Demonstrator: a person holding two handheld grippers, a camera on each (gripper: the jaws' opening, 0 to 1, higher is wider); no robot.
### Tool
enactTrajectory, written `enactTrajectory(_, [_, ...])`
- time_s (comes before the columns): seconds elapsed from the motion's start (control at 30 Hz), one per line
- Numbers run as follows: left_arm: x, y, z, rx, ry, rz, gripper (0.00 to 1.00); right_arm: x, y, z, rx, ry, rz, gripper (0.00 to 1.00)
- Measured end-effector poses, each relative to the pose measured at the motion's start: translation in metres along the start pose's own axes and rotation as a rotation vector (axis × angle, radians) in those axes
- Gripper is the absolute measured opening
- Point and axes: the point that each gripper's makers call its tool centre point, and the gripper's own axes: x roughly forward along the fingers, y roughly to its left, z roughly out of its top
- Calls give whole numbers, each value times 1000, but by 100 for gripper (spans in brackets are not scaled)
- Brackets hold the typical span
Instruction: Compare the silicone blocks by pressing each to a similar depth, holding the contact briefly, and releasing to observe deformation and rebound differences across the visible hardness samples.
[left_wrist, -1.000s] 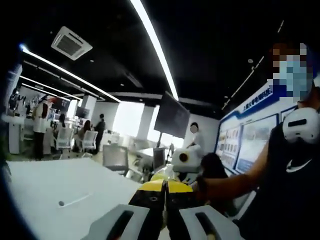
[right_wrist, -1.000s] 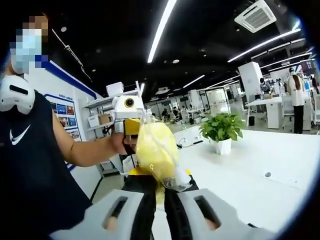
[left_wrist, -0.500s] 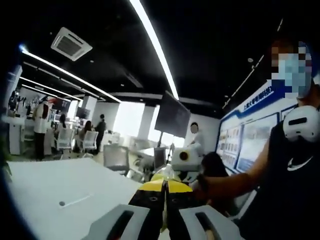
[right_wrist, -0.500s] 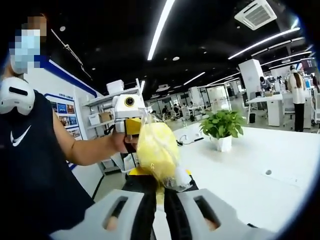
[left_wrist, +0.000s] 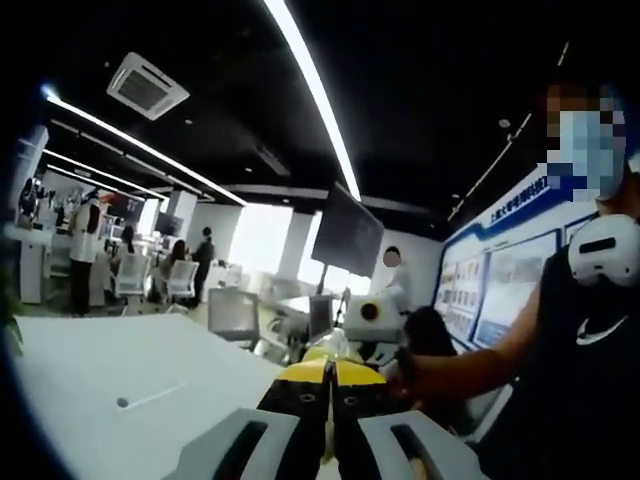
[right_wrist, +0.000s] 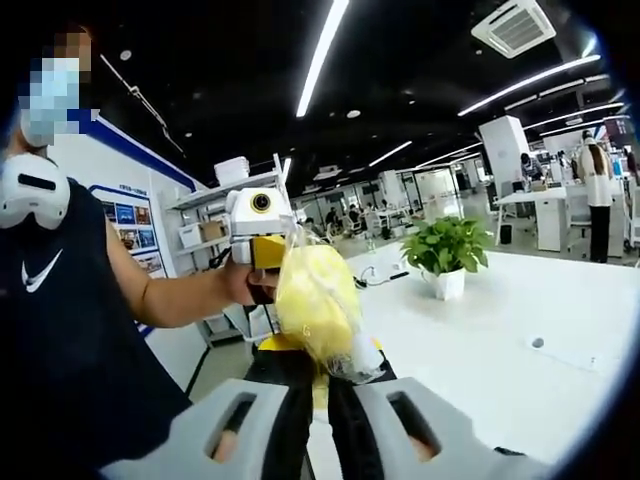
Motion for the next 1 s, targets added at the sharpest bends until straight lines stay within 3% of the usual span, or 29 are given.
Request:
enactTrajectory(0.23, [0, 3, -8, -32, 28, 24, 0, -1, -1, -8, 7, 18, -6, 0])
enactTrajectory(0.43, [1, 2, -10, 13, 34, 44, 0, -1, -2, -9, 11, 9, -5, 0])
enactTrajectory(0.8, [0, 1, -4, 13, 22, 46, 0, 0, 2, -4, 14, -23, 20, 0])
enactTrajectory(0.87, [0, -4, -1, -28, 16, 27, 0, -1, 7, -3, 52, -32, 50, 1])
enactTrajectory(1.0, [0, -6, 0, 0, 13, 26, 0, -1, 6, -1, 3, -45, 52, 4])
